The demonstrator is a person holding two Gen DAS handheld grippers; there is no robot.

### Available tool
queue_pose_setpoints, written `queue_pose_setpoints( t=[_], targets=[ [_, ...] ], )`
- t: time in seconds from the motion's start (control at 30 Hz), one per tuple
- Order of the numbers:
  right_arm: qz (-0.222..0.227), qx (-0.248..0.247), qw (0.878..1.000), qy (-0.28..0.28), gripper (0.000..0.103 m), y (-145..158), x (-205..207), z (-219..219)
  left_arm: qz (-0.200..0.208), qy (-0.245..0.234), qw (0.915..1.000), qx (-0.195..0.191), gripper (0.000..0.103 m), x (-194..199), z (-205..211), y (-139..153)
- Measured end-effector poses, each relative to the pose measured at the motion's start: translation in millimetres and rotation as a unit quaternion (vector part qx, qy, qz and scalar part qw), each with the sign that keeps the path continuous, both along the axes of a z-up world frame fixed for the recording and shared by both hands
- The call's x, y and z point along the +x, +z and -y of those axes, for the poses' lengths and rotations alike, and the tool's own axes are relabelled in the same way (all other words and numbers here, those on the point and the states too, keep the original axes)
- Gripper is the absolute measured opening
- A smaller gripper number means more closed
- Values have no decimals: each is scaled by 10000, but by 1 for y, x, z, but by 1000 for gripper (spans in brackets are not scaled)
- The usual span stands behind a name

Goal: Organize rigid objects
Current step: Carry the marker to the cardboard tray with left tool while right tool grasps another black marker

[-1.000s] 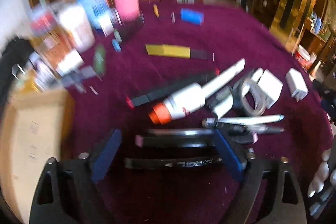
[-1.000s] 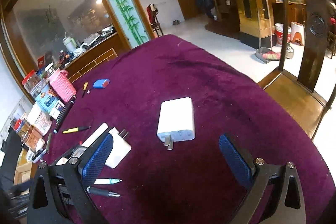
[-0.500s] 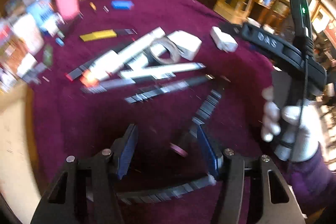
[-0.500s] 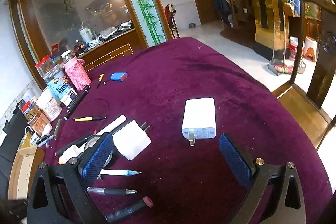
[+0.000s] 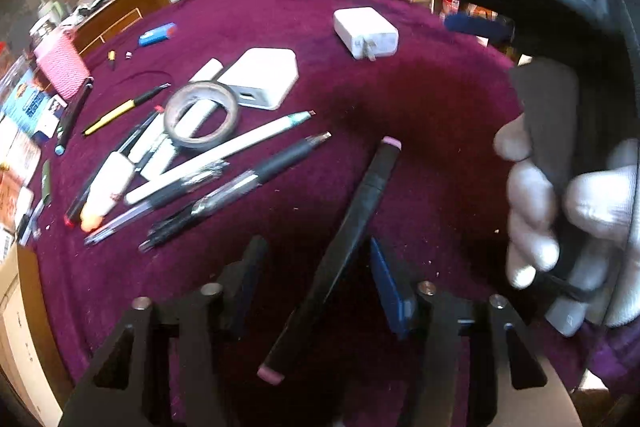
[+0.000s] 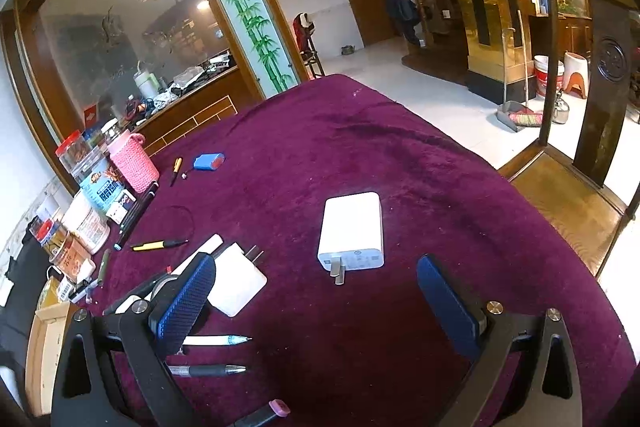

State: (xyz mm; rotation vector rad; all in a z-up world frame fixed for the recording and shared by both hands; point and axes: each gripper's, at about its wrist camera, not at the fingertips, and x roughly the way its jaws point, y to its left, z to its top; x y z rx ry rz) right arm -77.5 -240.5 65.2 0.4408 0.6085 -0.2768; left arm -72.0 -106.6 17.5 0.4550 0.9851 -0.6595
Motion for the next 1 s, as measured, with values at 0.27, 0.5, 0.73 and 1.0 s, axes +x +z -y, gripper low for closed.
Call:
queue_pose_setpoints(
  t=[0.27, 0.5, 0.73, 1.0],
  targets=[
    [-12, -20, 10000, -85, 102, -1, 1, 3, -335, 510, 9953, -746, 14, -2, -28, 21],
    [-47, -283, 9996, -16, 102, -1, 4, -5, 295, 1134, 9687, -2189, 14, -42, -130, 104],
    [-192, 358, 9901, 1345, 102, -8, 12, -31, 942, 1853, 9449, -2531, 14, -99, -236, 141],
    [-951, -436, 8932, 4372, 92, -1, -24, -186, 787, 2518, 9292, -2587, 14, -104, -300, 115]
  ],
)
